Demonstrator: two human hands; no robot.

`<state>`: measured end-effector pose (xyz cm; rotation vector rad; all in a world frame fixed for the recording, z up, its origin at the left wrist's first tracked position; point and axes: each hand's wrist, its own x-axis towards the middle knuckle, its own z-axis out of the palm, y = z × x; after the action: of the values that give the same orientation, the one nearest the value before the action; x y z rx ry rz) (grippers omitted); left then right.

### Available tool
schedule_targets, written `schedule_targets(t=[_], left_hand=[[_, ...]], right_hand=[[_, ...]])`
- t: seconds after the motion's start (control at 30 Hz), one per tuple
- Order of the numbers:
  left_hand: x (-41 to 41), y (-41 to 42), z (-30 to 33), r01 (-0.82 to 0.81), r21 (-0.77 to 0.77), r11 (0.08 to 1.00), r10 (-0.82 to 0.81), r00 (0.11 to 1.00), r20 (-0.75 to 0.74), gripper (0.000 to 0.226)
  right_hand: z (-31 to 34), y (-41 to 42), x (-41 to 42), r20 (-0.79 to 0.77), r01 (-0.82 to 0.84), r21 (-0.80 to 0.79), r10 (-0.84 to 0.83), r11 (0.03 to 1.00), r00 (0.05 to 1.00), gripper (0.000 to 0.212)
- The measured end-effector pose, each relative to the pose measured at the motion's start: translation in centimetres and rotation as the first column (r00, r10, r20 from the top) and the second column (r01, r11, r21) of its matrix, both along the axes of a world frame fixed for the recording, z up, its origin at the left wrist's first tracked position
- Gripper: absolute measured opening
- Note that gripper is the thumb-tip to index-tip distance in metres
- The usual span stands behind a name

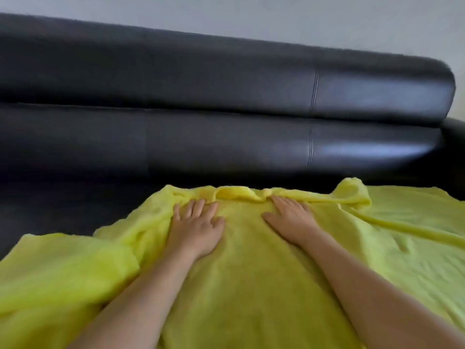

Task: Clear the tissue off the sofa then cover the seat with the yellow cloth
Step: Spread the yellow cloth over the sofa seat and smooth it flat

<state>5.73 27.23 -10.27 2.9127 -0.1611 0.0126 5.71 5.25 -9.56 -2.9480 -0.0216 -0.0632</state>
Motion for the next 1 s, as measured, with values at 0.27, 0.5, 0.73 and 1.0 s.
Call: schedule_targets(t=[0.27,0.5,0.73,1.0], left_hand=[[6.0,-0.6,-1.1,-0.155,0.178,0.972,0.142,0.986,0.084,0.066],[10.3,-3.3,2.0,-0.412,0.263,0.872,0.259,0.845,0.467,0.046],[8.6,-10.6,-0.5,0.240,-0.030,0.970,-0.208,0.891,0.404,0.033],[10.2,-8.0,0.7,-0.167,-0.040,0.985,0.172,0.936,0.308,0.032]], right_hand=[[-1.2,-1.0,3.0,0.091,0.027,0.061,-0.033,0.998,0.995,0.056],[-1.2,-1.7,2.8,0.313,-0.069,0.263,-0.017,0.962,0.950,0.016],[-0.5,-1.6,1.8,0.336,-0.046,0.493,-0.141,0.869,0.931,0.045],[1.1,-5.1,2.0,0.363,0.120,0.381,-0.268,0.917,0.893,0.045]])
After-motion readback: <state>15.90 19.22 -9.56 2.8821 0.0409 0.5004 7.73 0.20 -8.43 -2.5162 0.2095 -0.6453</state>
